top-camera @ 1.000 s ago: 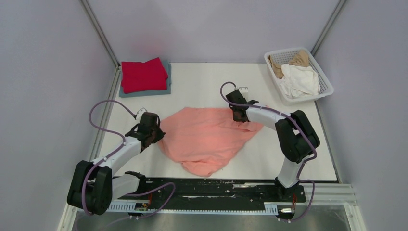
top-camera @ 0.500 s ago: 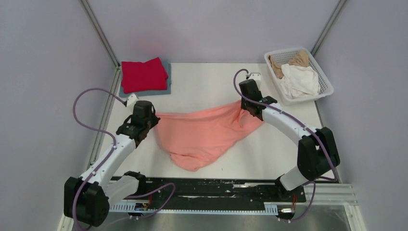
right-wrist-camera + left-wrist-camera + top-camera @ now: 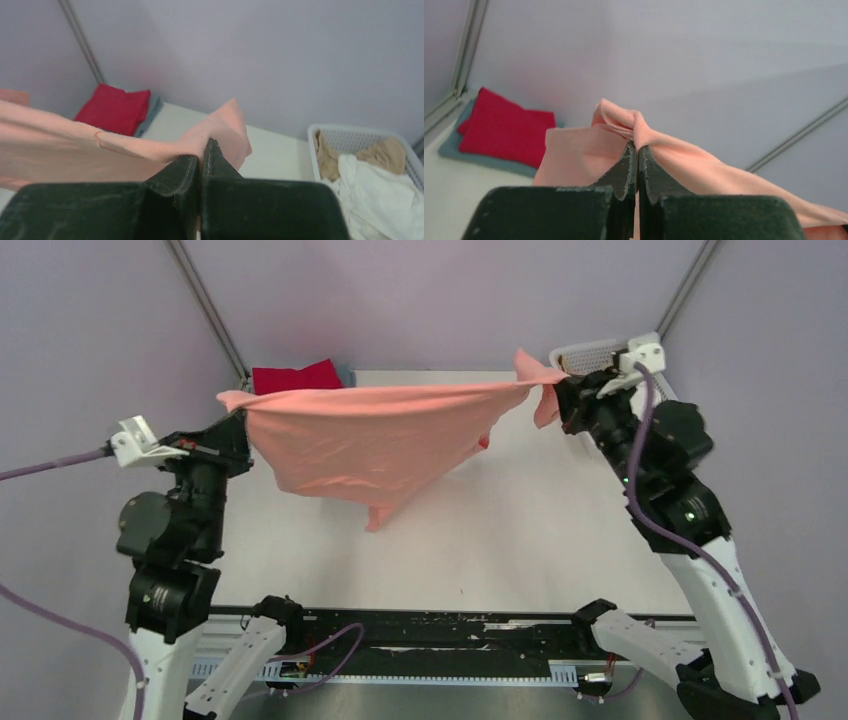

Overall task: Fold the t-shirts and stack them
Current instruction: Flatten out the tshirt

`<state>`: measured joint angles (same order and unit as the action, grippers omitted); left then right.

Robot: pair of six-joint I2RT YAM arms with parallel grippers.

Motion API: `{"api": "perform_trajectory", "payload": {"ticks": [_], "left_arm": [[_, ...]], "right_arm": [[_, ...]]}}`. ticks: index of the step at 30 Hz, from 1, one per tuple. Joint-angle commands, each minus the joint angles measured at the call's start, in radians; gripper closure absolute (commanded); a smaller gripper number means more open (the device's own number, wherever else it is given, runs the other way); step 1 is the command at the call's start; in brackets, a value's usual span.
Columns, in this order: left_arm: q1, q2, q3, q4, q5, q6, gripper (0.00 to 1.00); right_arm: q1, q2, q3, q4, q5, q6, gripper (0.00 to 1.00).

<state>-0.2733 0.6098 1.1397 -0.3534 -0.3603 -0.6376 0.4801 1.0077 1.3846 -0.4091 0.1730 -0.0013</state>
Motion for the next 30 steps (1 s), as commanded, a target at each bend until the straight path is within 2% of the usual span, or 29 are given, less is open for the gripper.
{"api": "perform_trajectory", "payload": {"ticks": [1, 6, 9, 11, 14, 19, 21, 23, 25, 27, 29, 30], "left_arm": [[0.003, -0.023, 0.214, 0.025, 0.083, 0.151, 1.0], [0.002, -0.008, 0.385, 0.003, 0.212, 0.192, 1.0], [0.003, 0.01, 0.472, -0.038, 0.26, 0.211, 1.0], [0.003, 0.018, 0.479, -0.047, 0.254, 0.214, 1.0], [0.003, 0.039, 0.443, -0.051, 0.202, 0.211, 1.0], [0.003, 0.133, 0.318, -0.109, 0.031, 0.177, 1.0], [0.003, 0.187, 0.236, -0.119, -0.024, 0.148, 1.0], [0.003, 0.267, 0.132, -0.116, -0.098, 0.104, 1.0], [0.002, 0.317, 0.025, -0.097, -0.154, 0.06, 0.94], [0.003, 0.458, -0.061, -0.083, -0.175, 0.003, 0.87], [0.009, 0.602, -0.109, -0.063, -0.146, -0.039, 0.77], [0.02, 0.662, -0.105, -0.06, -0.104, -0.056, 0.66]], "right_arm": [[-0.004, -0.113, 0.144, 0.013, -0.23, -0.073, 1.0], [-0.005, -0.098, 0.346, -0.088, -0.362, -0.116, 1.0], [-0.004, -0.073, 0.431, -0.101, -0.307, -0.134, 1.0], [-0.004, -0.044, 0.468, -0.098, -0.232, -0.152, 1.0], [-0.004, 0.021, 0.496, -0.074, -0.08, -0.19, 1.0], [-0.008, 0.168, 0.452, 0.04, 0.208, -0.281, 1.0], [-0.043, 0.238, 0.414, 0.078, 0.242, -0.288, 1.0], [-0.114, 0.323, 0.365, 0.102, 0.183, -0.242, 1.0], [-0.19, 0.404, 0.305, 0.129, 0.094, -0.172, 1.0], [-0.235, 0.499, 0.235, 0.174, 0.034, -0.124, 0.98], [-0.252, 0.603, 0.168, 0.243, -0.007, -0.111, 0.96], [-0.256, 0.668, 0.157, 0.278, -0.019, -0.105, 0.95]]}}
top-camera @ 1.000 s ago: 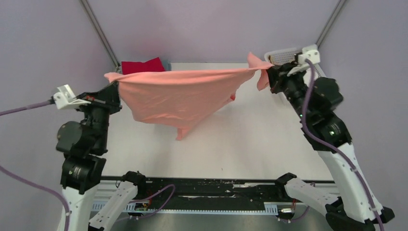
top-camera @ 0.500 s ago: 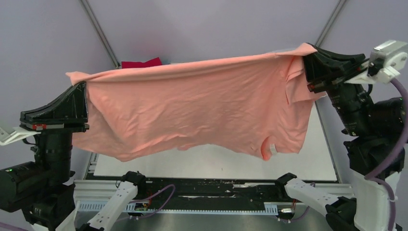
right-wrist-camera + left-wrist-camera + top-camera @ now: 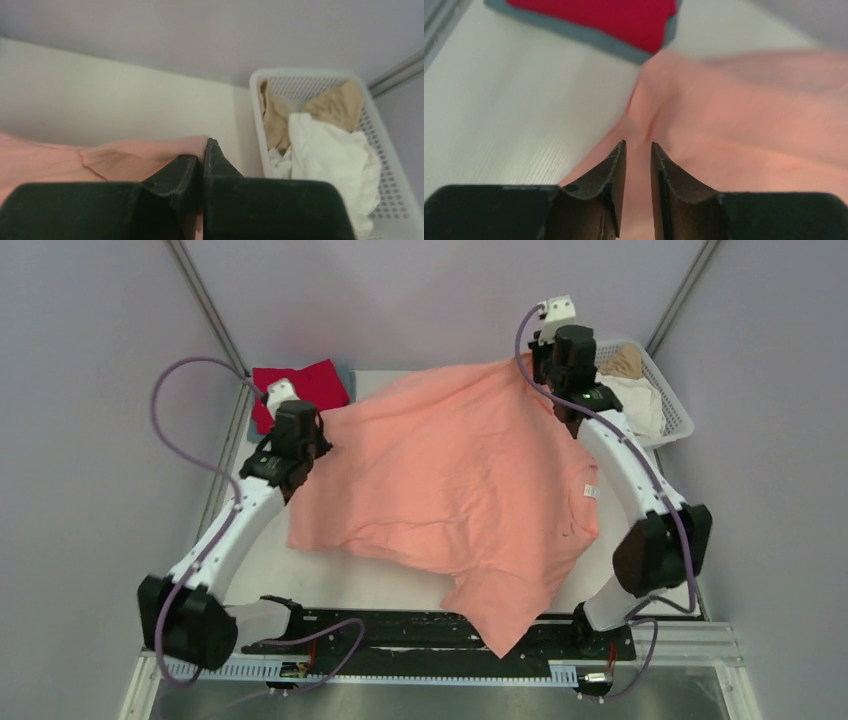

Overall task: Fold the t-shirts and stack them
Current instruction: Flatten out the tshirt

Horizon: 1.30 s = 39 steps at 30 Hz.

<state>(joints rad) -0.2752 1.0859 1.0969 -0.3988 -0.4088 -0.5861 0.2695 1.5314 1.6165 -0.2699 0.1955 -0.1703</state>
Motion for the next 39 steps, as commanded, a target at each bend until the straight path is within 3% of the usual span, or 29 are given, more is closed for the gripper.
{"api": "perform_trajectory", "payload": {"ticks": [1, 3, 4, 5, 7, 8, 9, 11, 18, 22, 26, 33, 39], "left_arm": [[0.03, 0.302, -0.047, -0.025, -0.038, -0.116, 0.63], [0.058, 0.474, 0.041, -0.092, 0.011, -0.137, 0.61], [0.069, 0.523, 0.11, -0.139, 0.028, -0.143, 0.48], [0.07, 0.595, 0.136, -0.155, 0.031, -0.145, 0.18], [0.072, 0.635, 0.175, -0.155, 0.062, -0.138, 0.02], [0.071, 0.634, 0.178, -0.136, 0.079, -0.134, 0.01], [0.072, 0.628, 0.172, -0.118, 0.085, -0.13, 0.0], [0.072, 0.602, 0.164, -0.109, 0.095, -0.131, 0.0], [0.071, 0.422, 0.06, -0.091, 0.171, -0.146, 0.0], [0.07, 0.332, -0.057, -0.002, 0.326, -0.141, 0.0], [0.052, 0.369, -0.138, 0.145, 0.548, -0.14, 0.0], [0.013, 0.507, -0.163, 0.184, 0.603, -0.162, 0.0], [0.011, 0.47, -0.31, 0.189, 0.552, -0.205, 0.0]], "right_arm": [[-0.049, 0.218, -0.059, 0.139, -0.05, 0.067, 0.95], [-0.053, 0.372, 0.021, 0.114, -0.028, 0.063, 0.9], [-0.052, 0.444, 0.068, 0.092, -0.017, 0.058, 0.79], [-0.052, 0.508, 0.121, 0.059, -0.008, 0.059, 0.69], [-0.052, 0.59, 0.216, -0.002, -0.017, 0.067, 0.56], [-0.051, 0.609, 0.246, -0.013, -0.03, 0.068, 0.35], [-0.051, 0.61, 0.257, -0.015, -0.044, 0.072, 0.2], [-0.051, 0.588, 0.264, -0.015, -0.054, 0.087, 0.02], [-0.017, 0.318, 0.104, -0.026, -0.071, 0.144, 0.0], [-0.006, 0.11, -0.138, -0.076, -0.135, 0.322, 0.0], [-0.002, -0.059, -0.414, -0.065, -0.304, 0.465, 0.0], [0.061, -0.058, -0.586, -0.041, -0.393, 0.495, 0.0], [0.114, 0.028, -0.663, -0.035, -0.375, 0.513, 0.0]]}}
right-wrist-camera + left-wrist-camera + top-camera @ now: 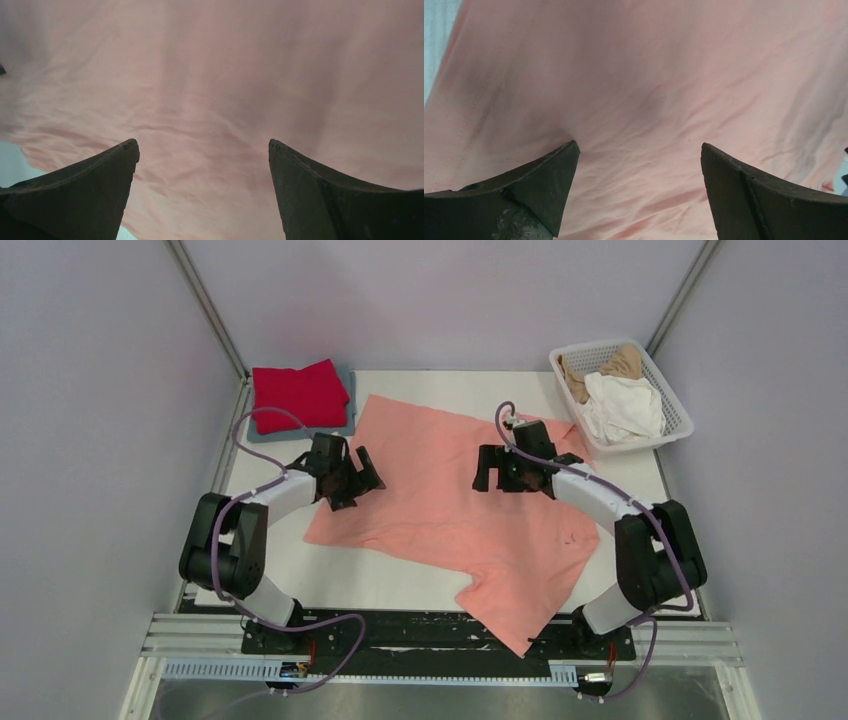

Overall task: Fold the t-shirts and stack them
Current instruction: Flatten out the tshirt

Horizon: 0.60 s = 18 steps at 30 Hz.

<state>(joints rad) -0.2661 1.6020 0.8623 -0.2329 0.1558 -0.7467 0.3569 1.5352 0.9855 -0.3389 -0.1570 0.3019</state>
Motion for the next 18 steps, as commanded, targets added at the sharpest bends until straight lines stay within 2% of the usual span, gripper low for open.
{"api": "perform_trajectory", "payload": {"ticks": [1, 5, 9, 13, 18], "left_arm": [[0.003, -0.058, -0.124, 0.016, -0.033, -0.062, 0.0], [0.006, -0.131, -0.233, -0.085, -0.065, -0.1, 0.0], [0.008, -0.281, -0.327, -0.192, -0.16, -0.165, 0.0], [0.008, -0.452, -0.35, -0.328, -0.263, -0.233, 0.0], [0.014, -0.518, -0.323, -0.402, -0.341, -0.239, 0.0]], "right_arm": [[0.036, 0.033, -0.05, 0.036, -0.018, 0.051, 0.0], [0.098, 0.056, -0.137, 0.04, -0.055, 0.064, 0.0], [0.181, 0.032, -0.226, 0.038, -0.022, 0.097, 0.0], [0.263, 0.002, -0.273, 0.04, 0.022, 0.14, 0.0], [0.312, -0.069, -0.22, 0.039, 0.041, 0.161, 0.0]]}}
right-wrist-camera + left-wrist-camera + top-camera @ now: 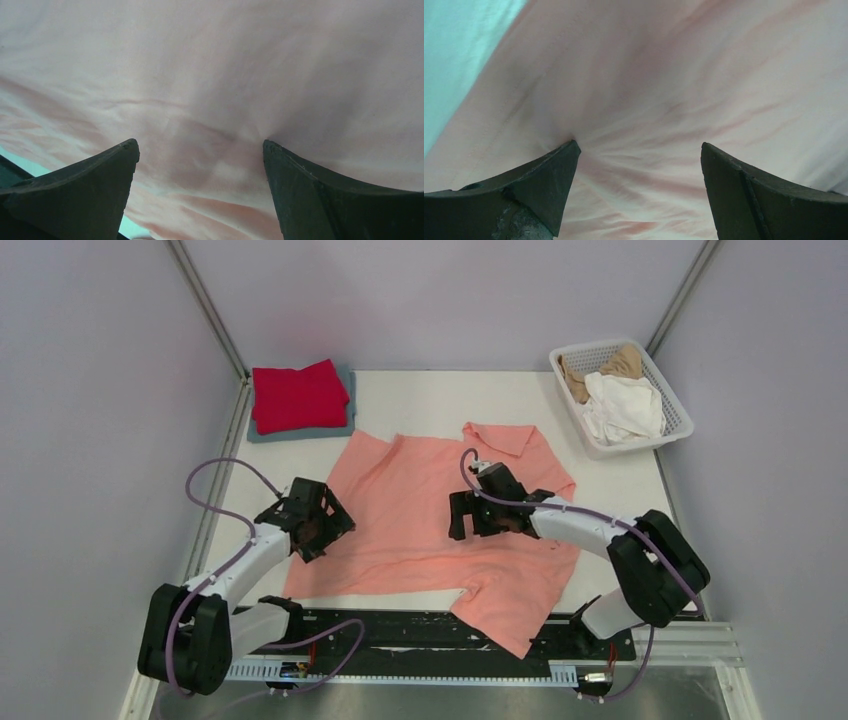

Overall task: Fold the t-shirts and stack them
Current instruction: Flatten out the tshirt

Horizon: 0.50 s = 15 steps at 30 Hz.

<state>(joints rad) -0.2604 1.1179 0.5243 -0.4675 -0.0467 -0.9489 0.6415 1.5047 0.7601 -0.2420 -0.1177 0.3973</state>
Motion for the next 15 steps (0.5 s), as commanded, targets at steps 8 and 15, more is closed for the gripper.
{"api": "perform_trajectory", "payload": {"ticks": [8, 15], "left_arm": [[0.002, 0.002, 0.189, -0.065, -0.109, 0.08, 0.0], [-0.009, 0.09, 0.186, 0.116, 0.002, 0.17, 0.0]], "right_arm": [[-0.184, -0.052, 0.281, -0.068, 0.244, 0.088, 0.0], [-0.405, 0.177, 0.43, -0.008, 0.027, 0.156, 0.0]]}}
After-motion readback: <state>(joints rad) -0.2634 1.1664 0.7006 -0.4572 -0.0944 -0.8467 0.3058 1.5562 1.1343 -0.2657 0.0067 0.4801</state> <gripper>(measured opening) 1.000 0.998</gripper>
